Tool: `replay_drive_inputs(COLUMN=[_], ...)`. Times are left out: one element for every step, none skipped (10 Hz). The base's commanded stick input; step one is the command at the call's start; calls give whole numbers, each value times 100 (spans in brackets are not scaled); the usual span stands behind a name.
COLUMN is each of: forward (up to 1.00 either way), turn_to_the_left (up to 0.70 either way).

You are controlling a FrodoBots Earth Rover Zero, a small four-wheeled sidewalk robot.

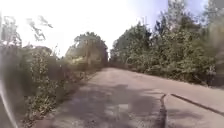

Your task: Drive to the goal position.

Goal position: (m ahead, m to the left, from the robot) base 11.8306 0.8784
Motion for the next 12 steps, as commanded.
replay_drive_inputs(forward=[70,70,70,70,70,70,70,70,70,70,70,70], turn_to_the_left=[0,0,0,0,0,-1,-12,-31,0,0,0,0])
